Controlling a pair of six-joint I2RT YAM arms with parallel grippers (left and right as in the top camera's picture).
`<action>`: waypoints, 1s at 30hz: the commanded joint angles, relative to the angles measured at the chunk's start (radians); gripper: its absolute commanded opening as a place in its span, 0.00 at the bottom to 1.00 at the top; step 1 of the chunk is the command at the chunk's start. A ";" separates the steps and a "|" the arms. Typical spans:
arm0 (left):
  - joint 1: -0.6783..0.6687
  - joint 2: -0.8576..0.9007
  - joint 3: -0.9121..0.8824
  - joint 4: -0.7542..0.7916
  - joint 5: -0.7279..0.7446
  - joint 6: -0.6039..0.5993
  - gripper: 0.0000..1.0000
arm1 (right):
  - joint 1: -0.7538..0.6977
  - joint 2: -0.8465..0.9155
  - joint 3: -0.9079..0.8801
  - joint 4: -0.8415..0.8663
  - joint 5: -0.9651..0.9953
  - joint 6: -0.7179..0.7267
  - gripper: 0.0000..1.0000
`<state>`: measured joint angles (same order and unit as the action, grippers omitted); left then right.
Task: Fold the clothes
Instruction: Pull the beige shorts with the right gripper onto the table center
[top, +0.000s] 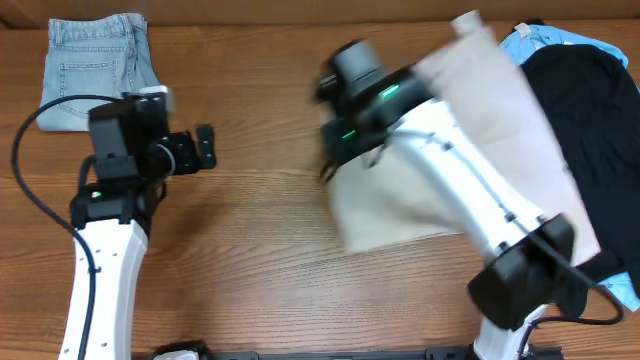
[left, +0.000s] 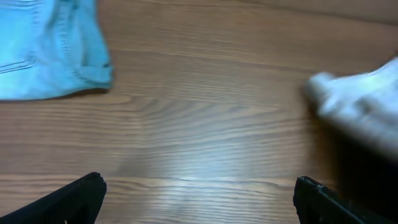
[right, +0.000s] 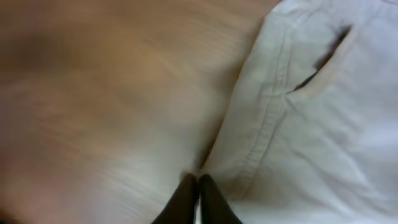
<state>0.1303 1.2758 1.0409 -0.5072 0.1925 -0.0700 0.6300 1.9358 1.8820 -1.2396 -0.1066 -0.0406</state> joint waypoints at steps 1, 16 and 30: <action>0.056 0.005 0.022 0.004 0.007 0.018 1.00 | 0.170 -0.006 0.019 0.029 -0.073 0.019 0.33; 0.025 0.007 0.022 0.000 0.103 0.109 1.00 | -0.046 -0.051 0.110 -0.047 0.008 0.212 0.66; -0.341 0.272 0.021 0.053 0.110 0.243 0.98 | -0.490 -0.051 0.107 -0.077 -0.027 0.219 0.75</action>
<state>-0.1719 1.4841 1.0416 -0.4740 0.2859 0.1318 0.1631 1.9270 1.9644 -1.3163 -0.1184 0.1757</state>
